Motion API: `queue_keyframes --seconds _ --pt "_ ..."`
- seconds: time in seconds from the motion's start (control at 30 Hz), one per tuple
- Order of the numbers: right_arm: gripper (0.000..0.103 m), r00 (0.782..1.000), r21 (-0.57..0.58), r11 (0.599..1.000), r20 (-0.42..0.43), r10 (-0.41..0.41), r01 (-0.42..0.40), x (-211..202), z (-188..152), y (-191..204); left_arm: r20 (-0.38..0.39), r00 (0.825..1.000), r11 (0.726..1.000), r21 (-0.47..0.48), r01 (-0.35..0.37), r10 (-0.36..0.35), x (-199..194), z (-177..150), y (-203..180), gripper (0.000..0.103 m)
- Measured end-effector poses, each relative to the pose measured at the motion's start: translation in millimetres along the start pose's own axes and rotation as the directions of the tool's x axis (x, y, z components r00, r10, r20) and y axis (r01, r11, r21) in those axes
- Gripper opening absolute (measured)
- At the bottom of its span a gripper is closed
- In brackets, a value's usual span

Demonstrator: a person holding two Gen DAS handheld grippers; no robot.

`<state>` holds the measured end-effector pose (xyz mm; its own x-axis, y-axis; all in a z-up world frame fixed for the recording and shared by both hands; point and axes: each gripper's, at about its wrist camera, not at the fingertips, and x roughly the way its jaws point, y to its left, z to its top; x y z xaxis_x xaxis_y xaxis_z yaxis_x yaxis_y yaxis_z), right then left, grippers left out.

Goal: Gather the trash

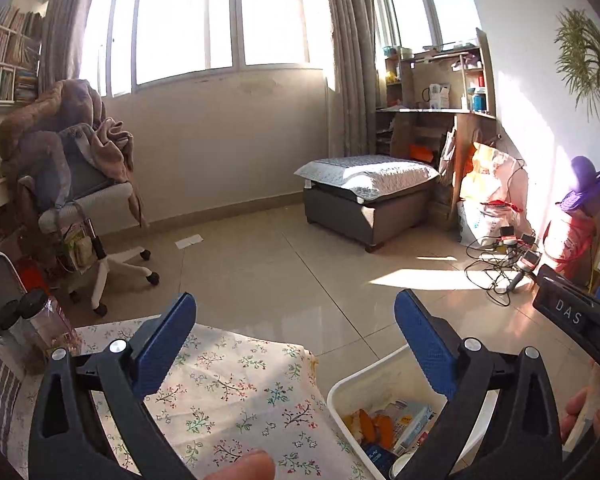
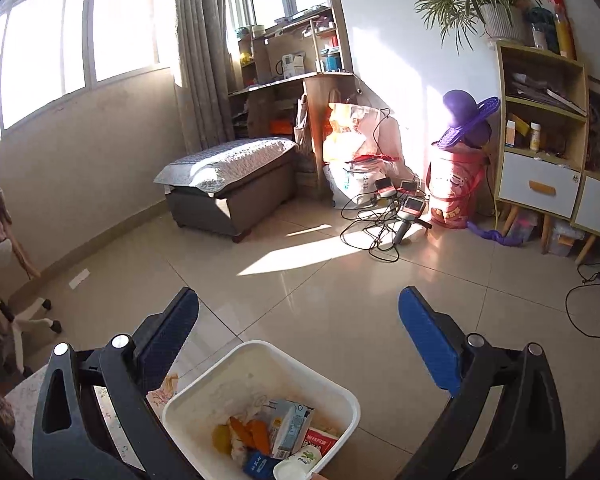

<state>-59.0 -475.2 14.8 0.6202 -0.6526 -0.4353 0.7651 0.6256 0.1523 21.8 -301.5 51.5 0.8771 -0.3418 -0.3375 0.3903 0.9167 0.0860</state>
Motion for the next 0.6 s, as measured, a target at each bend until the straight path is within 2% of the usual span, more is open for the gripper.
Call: queue_keyframes --seconds 0.03,0.1,0.23,0.43,0.6 --pt "0.096 0.999 -0.018 0.999 0.023 0.028 -0.027 -10 -4 8 0.009 1.0 1.0 -0.011 -0.01 0.011 -6 0 9 0.097" --pt "0.096 0.996 -0.05 0.996 0.039 0.08 -0.078 -27 -15 23 -0.077 0.997 1.0 -0.009 -0.019 0.018 -5 -3 26 0.097" --pt "0.096 0.985 -0.112 0.979 -0.035 0.169 -0.172 -44 -44 54 -0.196 0.979 0.994 -0.084 -0.067 0.049 -8 -23 67 0.097" --pt "0.096 0.966 -0.207 0.95 -0.157 0.205 -0.235 -58 -84 93 -0.293 0.946 0.973 -0.135 -0.185 0.139 -36 -64 123 0.097" --pt "0.096 0.948 -0.273 0.917 -0.211 0.239 -0.292 -70 -107 120 -0.355 0.92 0.954 -0.181 -0.239 0.163 -47 -95 159 0.097"
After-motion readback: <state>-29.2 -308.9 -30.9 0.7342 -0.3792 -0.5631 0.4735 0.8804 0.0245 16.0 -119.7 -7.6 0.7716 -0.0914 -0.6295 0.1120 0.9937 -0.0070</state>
